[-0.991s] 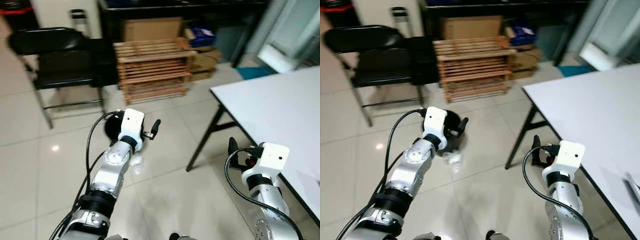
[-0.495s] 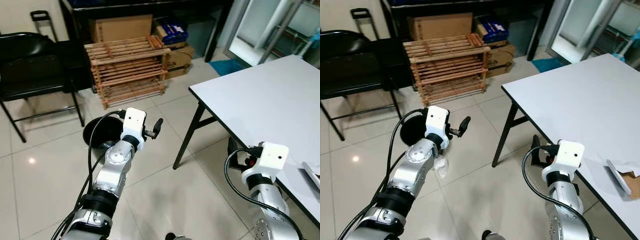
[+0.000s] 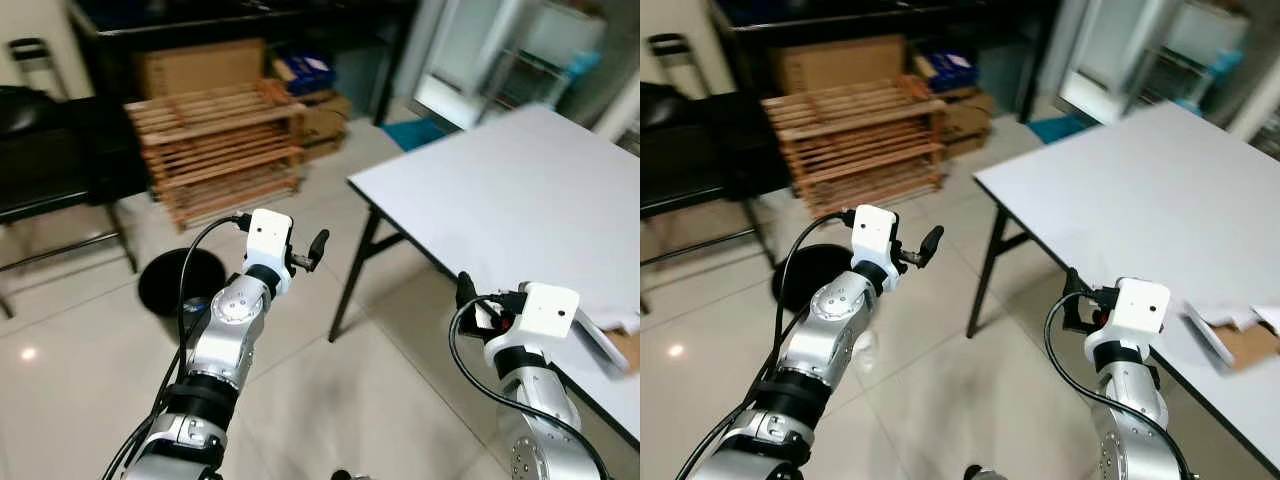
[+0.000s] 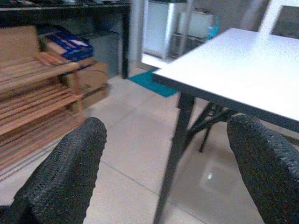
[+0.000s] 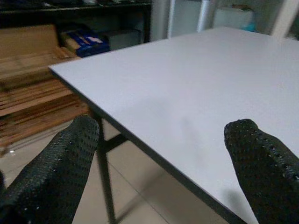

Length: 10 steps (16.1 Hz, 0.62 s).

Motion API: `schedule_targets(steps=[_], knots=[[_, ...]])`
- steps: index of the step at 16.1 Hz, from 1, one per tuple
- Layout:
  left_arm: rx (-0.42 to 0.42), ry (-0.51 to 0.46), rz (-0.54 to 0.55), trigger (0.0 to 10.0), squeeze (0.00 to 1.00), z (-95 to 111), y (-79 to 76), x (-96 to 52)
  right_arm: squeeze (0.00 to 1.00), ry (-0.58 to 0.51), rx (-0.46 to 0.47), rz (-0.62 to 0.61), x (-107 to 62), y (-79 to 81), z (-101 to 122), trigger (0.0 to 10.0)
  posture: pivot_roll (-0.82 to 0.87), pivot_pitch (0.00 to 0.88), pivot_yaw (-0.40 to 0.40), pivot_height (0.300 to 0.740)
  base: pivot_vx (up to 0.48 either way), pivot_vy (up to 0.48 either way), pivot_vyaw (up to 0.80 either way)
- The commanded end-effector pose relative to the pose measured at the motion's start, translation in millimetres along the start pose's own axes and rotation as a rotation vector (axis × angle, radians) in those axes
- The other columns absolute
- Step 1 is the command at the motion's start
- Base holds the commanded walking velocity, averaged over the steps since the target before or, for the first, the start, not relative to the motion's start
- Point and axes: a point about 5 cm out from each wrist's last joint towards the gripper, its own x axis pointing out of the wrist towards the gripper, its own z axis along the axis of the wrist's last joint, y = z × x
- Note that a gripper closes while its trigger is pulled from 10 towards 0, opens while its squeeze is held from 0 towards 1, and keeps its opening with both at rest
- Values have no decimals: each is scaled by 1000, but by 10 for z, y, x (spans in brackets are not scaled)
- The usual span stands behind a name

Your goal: Picking trash to rubbish bin

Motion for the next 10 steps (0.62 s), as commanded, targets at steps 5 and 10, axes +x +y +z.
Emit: schedule_targets(steps=[5, 10], knots=[[0, -15, -43, 10000, 0, 37, -86, 24, 0, -11, -22, -9, -17, -49, 47, 10000, 163, 63, -89, 740, 0, 0, -750], [4, -17, -55, 10000, 0, 44, -113, 41, 0, -11, -25, -15, -28, -58, 48, 10000, 154, 62, -85, 740, 0, 0, -751]])
